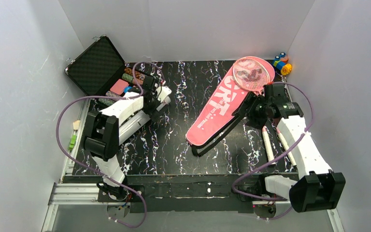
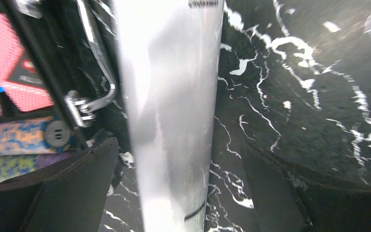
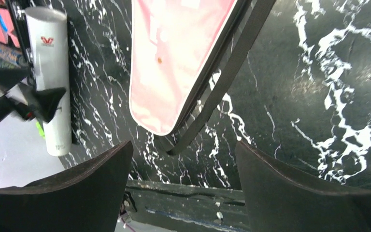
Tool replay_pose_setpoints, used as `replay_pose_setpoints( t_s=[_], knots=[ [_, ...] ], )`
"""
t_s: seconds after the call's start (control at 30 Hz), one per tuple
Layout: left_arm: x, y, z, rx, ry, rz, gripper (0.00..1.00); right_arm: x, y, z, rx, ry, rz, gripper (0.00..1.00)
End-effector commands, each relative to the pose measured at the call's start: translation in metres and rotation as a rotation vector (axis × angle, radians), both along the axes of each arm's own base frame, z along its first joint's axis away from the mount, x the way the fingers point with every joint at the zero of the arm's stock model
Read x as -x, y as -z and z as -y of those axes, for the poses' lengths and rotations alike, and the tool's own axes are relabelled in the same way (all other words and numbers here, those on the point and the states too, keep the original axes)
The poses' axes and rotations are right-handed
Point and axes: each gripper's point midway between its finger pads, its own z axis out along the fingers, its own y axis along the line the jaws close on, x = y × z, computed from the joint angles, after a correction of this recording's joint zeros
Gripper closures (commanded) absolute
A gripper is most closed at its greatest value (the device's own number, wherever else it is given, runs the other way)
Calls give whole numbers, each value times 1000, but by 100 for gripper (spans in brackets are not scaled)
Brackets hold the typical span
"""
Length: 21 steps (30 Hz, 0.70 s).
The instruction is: Pack up the badminton gear
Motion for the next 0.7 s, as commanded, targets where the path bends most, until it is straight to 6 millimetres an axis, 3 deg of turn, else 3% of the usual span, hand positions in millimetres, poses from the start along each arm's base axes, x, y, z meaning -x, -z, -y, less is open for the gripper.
replay_pose_setpoints(
  t_s=[0.0,0.1,0.2,0.3,0.4,0.53,0.67],
  knots=[
    [-4,-113,29,199,25,143,2,-21,-16,16,73,26,24,14],
    [13,-156,58,315,95,173,2,-34,-10,24,96,61,0,13],
    [32,-168,96,341,182,172,2,-50,-6,39,136,119,-18,13],
    [53,-155,139,355,252,123,2,-66,-3,57,211,171,-42,12],
    [58,-129,176,377,280,79,2,-81,2,77,295,224,-77,11],
    [49,-101,219,396,321,81,2,-85,6,87,291,261,-123,11],
    [30,-93,259,430,337,95,2,-81,6,108,220,342,-115,11]
  ],
)
